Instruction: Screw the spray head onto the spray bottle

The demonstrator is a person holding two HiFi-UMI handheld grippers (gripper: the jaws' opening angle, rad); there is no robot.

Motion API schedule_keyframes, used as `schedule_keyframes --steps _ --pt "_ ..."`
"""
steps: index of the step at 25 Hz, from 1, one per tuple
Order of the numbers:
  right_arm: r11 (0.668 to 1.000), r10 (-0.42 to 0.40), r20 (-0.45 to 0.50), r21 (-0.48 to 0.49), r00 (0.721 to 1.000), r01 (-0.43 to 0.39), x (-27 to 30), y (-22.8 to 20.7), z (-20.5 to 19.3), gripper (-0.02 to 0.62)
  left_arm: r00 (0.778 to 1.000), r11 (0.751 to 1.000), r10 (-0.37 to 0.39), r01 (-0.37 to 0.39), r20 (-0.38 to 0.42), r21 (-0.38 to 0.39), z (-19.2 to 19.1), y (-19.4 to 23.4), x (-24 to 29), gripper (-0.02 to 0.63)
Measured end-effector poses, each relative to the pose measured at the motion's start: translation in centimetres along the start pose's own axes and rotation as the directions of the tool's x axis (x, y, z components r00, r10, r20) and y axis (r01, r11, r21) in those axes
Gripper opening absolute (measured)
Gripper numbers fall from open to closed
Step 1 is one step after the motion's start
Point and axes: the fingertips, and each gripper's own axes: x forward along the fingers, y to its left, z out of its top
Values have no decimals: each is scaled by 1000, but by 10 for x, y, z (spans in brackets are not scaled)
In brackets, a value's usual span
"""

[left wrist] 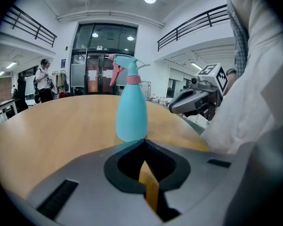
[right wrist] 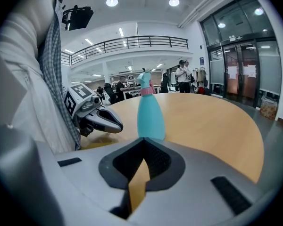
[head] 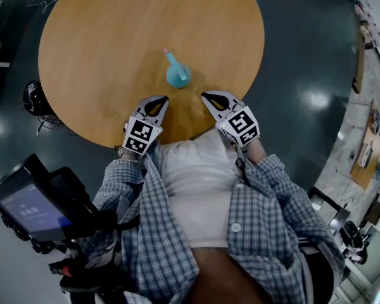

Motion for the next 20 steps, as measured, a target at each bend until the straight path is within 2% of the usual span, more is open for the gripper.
schedule_keyframes --steps 20 --pt "1000 -6 -1 4 1000 6 1 -2 1 -6 1000 1000 -15 15 -11 12 -2 -4 3 6"
